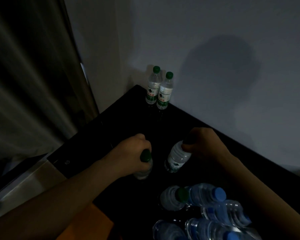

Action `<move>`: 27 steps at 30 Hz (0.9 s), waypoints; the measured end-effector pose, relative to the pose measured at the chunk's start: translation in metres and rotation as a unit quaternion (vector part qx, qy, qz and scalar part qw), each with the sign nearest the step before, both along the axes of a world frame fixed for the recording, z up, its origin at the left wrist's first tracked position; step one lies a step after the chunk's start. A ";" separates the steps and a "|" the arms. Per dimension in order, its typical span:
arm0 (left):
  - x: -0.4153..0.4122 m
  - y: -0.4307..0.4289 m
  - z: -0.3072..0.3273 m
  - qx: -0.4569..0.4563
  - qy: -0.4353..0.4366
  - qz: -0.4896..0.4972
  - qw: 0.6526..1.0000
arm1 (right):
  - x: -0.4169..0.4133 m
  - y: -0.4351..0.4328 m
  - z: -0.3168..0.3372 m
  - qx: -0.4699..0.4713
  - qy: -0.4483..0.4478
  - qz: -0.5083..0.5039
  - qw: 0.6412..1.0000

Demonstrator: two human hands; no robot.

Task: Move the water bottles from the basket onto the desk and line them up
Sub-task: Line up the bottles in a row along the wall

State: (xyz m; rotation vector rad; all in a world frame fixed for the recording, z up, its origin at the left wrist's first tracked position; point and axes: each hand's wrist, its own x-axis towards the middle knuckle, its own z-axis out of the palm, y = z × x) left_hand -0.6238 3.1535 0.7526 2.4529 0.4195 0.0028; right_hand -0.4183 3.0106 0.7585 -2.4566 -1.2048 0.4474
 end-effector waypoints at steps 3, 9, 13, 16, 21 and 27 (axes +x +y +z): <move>0.010 0.012 0.005 -0.001 0.008 0.000 1.000 | 0.020 0.012 0.007 0.015 -0.003 0.002 1.000; 0.034 0.034 0.010 -0.008 0.006 0.023 1.000 | 0.056 0.039 0.014 0.034 -0.022 -0.010 0.999; 0.049 0.045 0.011 0.004 -0.012 0.044 0.999 | 0.079 0.057 0.015 0.046 -0.047 -0.025 0.998; 0.061 0.050 0.011 0.013 -0.016 0.058 0.998 | 0.098 0.070 0.014 0.060 -0.041 -0.030 0.997; 0.076 0.060 0.009 0.024 -0.031 0.070 0.997 | 0.124 0.089 0.009 0.077 -0.038 -0.044 0.995; 0.090 0.070 0.002 0.019 -0.050 0.085 0.995 | 0.148 0.112 -0.002 0.076 -0.033 -0.064 0.994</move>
